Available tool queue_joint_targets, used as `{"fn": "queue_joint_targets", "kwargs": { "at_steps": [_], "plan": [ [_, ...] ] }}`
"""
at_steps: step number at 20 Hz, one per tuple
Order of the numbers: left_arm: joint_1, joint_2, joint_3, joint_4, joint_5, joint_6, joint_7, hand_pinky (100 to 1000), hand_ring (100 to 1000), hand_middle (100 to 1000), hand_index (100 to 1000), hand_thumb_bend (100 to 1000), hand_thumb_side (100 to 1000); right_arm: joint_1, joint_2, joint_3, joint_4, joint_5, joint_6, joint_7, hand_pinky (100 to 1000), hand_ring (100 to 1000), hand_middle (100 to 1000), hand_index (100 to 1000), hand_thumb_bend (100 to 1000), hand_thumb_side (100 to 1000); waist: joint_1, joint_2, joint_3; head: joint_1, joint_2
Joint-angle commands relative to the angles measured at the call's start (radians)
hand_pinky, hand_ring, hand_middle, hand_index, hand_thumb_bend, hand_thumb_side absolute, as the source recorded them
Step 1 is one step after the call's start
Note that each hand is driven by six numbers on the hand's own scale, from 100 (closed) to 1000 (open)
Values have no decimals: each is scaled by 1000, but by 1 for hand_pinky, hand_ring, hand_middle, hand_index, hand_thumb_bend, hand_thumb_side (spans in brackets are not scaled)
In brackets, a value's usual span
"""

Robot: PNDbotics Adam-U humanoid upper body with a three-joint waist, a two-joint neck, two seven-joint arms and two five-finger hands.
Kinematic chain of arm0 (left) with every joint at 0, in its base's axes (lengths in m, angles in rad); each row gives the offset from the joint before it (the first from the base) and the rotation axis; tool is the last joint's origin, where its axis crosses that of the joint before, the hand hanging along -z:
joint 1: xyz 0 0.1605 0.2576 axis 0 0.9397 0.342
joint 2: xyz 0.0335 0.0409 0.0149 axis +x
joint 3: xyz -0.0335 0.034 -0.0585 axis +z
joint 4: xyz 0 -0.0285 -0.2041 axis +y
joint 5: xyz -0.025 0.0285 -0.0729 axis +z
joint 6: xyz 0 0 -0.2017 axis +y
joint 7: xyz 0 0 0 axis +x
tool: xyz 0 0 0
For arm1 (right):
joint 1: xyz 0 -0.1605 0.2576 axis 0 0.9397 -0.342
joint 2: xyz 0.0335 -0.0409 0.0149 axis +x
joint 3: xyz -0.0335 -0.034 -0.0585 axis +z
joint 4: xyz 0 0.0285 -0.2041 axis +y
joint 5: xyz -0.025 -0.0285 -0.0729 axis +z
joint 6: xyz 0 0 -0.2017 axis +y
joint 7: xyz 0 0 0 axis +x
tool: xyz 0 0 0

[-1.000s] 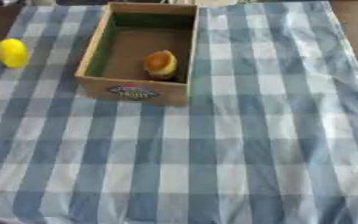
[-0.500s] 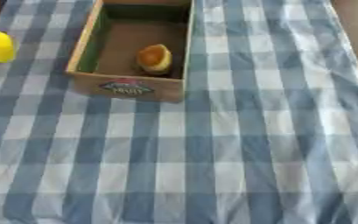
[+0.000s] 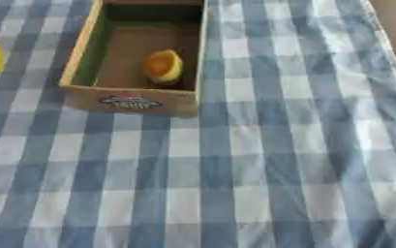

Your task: Pick up objects on the table and place them in the box.

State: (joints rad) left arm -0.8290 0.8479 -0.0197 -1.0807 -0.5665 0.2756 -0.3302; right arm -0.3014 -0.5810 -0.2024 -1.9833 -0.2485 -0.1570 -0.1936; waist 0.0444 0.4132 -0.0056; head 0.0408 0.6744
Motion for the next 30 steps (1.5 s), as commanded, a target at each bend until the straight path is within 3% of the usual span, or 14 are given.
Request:
{"fn": "queue_joint_targets", "kwargs": {
  "at_steps": [1, 3, 7, 11, 19, 21, 23, 25, 30],
  "plan": [
    [-20, 43, 9, -42, 72, -61, -68, 906, 908, 839, 913, 706, 311, -14, -31, -8, -17, 0, 3, 2, 767, 799, 567, 734, 100, 622, 2, -19, -2, 2, -16],
    [-17, 53, 3, -53, 77, -74, -104, 912, 909, 842, 924, 728, 282, -15, -30, -7, -17, -1, 5, 2, 767, 799, 567, 734, 100, 626, 5, -18, -3, 3, -16],
    [-15, 53, -10, -36, -11, -60, -157, 920, 911, 849, 941, 760, 178, -17, -26, -6, -17, -5, 7, 4, 766, 799, 565, 733, 100, 633, 9, -14, -8, 6, -19],
    [-20, 31, -6, -3, -92, -39, -135, 915, 906, 850, 941, 696, 100, -21, -22, -4, -17, -9, 9, 6, 766, 799, 563, 733, 100, 640, 12, -7, -18, 15, -24],
    [-38, -10, 7, 75, -138, -3, -25, 875, 876, 817, 908, 540, 100, -31, -18, -1, -17, -17, 12, 9, 766, 799, 561, 733, 100, 653, 17, 13, -38, 50, -43],
    [-40, -19, 6, 90, -137, 0, -8, 850, 853, 790, 878, 462, 100, -35, -16, 0, -17, -22, 13, 10, 767, 800, 561, 733, 100, 659, 17, 17, -41, 56, -48],
    [-42, -26, 8, 99, -130, 5, 13, 783, 784, 716, 785, 232, 100, -36, -15, 1, -17, -26, 14, 12, 768, 801, 562, 734, 100, 663, 16, 19, -44, 58, -49],
    [-42, -30, 6, 100, -119, 11, 43, 743, 718, 633, 698, 106, 100, -36, -14, 0, -17, -30, 14, 13, 769, 801, 562, 735, 100, 664, 15, 19, -44, 58, -47],
    [-46, -24, -14, 45, -104, 16, 94, 710, 667, 578, 632, 100, 100, -32, -14, -1, -17, -36, 16, 11, 770, 801, 562, 735, 100, 664, 11, 11, -37, 51, -33]
  ]
}}
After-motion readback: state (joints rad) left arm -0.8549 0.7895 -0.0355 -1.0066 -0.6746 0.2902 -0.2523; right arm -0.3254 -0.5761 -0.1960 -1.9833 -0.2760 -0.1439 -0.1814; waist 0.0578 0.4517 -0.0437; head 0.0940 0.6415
